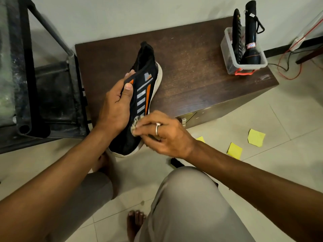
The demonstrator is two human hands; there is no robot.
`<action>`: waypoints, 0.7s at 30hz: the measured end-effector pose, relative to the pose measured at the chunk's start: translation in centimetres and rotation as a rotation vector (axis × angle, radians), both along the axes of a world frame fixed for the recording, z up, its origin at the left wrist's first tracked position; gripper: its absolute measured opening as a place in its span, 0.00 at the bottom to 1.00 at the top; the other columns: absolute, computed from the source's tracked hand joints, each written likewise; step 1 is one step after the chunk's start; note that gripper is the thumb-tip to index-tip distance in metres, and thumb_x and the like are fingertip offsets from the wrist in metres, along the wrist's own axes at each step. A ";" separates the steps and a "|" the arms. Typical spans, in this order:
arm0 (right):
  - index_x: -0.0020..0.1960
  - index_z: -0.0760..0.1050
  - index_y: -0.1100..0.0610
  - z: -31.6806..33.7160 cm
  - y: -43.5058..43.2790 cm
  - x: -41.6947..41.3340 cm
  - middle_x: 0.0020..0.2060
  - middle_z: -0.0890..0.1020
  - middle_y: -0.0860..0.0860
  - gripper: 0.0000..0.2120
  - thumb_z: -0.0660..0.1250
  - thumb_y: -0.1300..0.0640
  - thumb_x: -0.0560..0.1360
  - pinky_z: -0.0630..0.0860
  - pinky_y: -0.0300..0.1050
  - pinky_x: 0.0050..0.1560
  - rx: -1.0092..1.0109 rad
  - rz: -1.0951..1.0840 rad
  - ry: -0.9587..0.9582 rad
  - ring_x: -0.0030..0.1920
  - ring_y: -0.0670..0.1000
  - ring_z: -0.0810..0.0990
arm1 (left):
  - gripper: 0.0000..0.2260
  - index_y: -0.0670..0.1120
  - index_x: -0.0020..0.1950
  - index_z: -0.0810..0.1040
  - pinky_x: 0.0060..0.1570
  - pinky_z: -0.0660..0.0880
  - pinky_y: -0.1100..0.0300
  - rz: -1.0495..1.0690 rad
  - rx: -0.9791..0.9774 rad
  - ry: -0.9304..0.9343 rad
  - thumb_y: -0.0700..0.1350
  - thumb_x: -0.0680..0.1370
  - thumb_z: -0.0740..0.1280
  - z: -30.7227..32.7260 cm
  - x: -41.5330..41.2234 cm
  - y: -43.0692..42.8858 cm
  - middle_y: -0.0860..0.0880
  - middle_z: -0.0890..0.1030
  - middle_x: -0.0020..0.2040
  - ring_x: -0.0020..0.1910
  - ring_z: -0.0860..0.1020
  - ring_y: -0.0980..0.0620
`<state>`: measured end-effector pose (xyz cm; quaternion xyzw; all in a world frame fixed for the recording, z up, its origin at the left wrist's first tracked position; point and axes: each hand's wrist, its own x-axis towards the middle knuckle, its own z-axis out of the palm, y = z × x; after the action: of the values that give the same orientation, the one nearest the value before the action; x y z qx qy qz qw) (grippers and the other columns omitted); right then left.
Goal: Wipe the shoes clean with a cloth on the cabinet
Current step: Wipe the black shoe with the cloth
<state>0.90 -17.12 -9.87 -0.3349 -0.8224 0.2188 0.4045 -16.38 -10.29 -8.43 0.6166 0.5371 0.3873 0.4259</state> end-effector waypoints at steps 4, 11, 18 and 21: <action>0.55 0.86 0.63 -0.3 -0.7 0.7 0.52 0.85 0.59 0.07 0.72 0.67 0.77 0.79 0.45 0.57 0.074 0.143 -0.101 0.50 0.56 0.83 | 0.19 0.50 0.77 0.70 0.74 0.63 0.66 -0.002 0.001 0.042 0.51 0.87 0.55 -0.1 0.1 0.0 0.56 0.71 0.75 0.74 0.66 0.65; 0.57 0.84 0.63 1.3 1.3 1.7 0.54 0.83 0.54 0.11 0.73 0.69 0.75 0.76 0.37 0.61 -0.392 -0.474 0.344 0.57 0.44 0.82 | 0.17 0.52 0.74 0.75 0.70 0.71 0.51 -0.044 -0.048 0.098 0.52 0.87 0.57 1.4 -0.9 0.5 0.52 0.79 0.68 0.69 0.76 0.55; 0.63 0.81 0.51 3.0 5.2 4.1 0.56 0.84 0.45 0.14 0.71 0.58 0.78 0.79 0.39 0.57 -0.810 -0.754 0.443 0.56 0.41 0.82 | 0.13 0.57 0.64 0.78 0.50 0.73 0.59 -0.197 -0.053 0.480 0.43 0.86 0.58 5.9 -1.7 2.1 0.54 0.81 0.52 0.53 0.79 0.53; 0.63 0.82 0.52 3.7 5.0 3.8 0.55 0.85 0.45 0.13 0.69 0.59 0.79 0.81 0.36 0.53 -0.822 -0.742 0.488 0.53 0.41 0.84 | 0.17 0.53 0.70 0.75 0.57 0.72 0.53 -0.156 0.029 0.501 0.42 0.83 0.60 6.2 0.2 1.4 0.50 0.79 0.64 0.59 0.77 0.49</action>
<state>4.67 -12.08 -6.20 -0.6682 -0.3824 0.4335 0.4683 -16.20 -8.92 -2.18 0.7389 0.5711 0.1959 0.2993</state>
